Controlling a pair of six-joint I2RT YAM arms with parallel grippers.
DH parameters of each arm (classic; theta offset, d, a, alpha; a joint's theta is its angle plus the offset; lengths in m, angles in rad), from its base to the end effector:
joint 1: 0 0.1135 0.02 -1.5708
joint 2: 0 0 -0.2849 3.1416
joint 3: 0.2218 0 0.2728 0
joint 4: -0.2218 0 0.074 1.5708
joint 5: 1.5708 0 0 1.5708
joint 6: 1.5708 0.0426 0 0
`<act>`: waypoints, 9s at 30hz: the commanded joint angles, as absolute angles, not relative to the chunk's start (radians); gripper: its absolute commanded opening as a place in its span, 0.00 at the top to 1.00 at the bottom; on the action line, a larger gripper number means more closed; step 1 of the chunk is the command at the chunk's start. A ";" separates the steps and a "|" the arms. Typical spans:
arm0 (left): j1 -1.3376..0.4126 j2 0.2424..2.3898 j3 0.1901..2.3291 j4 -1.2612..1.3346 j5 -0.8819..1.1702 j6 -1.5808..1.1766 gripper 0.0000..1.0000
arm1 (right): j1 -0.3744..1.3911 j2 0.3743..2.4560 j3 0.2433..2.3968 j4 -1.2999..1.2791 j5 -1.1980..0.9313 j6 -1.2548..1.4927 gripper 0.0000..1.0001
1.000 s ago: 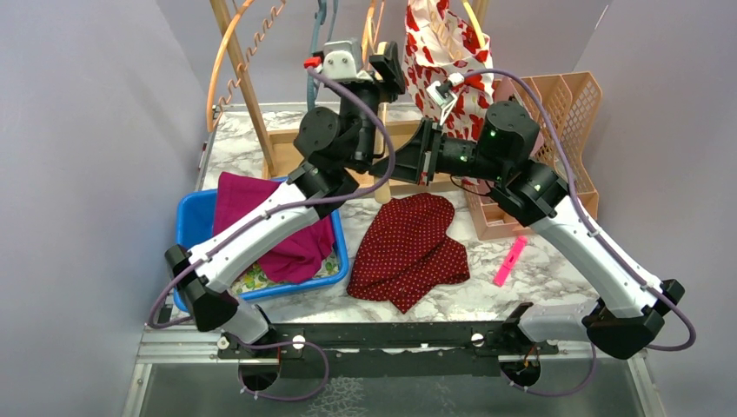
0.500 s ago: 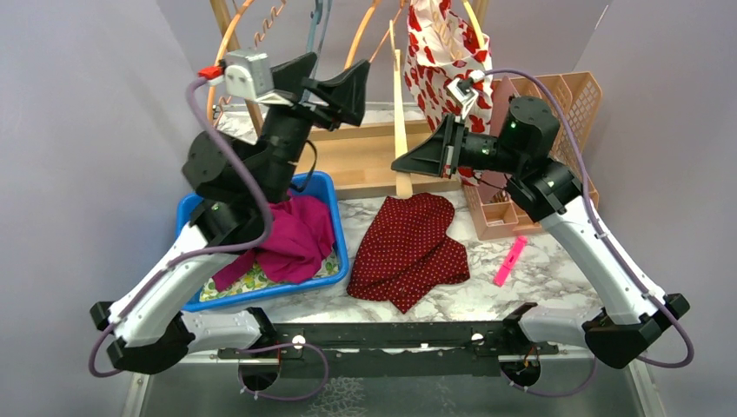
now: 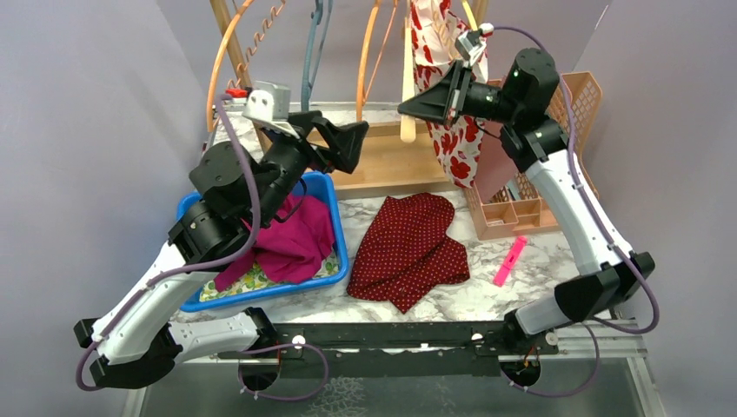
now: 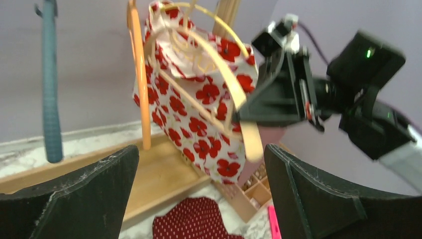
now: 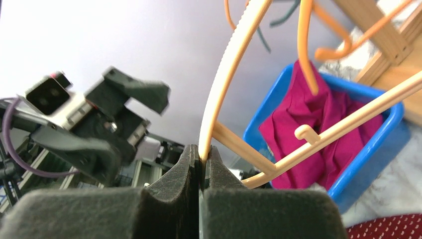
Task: Remove the skirt from the hanger
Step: Place the hanger at the clothesline, then pick up the skirt from the center of the board, then place the skirt in the bin.
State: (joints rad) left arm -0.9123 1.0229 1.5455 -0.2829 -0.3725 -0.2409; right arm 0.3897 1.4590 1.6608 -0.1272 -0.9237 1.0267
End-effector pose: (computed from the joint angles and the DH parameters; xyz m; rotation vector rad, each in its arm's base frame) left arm 0.1240 -0.1350 0.5685 0.1384 1.3776 -0.7223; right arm 0.2982 0.1592 0.5162 -0.3170 1.8056 1.7431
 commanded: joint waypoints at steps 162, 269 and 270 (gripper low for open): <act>-0.189 0.960 0.943 -1.193 -0.528 -1.440 0.72 | 0.315 1.053 1.741 -0.890 -0.516 0.302 0.00; -0.091 1.057 0.694 -0.572 0.100 -1.205 0.44 | 0.316 1.006 1.710 -0.908 -0.574 0.325 0.00; -0.088 1.067 0.650 -0.516 0.096 -1.230 0.46 | 0.316 1.005 1.707 -0.909 -0.571 0.332 0.00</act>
State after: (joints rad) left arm -0.0982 1.0359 0.7895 -0.8917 0.0650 -1.0622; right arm 0.3187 1.0058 1.6848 -0.9039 -0.5915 0.2989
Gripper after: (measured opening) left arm 0.587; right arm 0.998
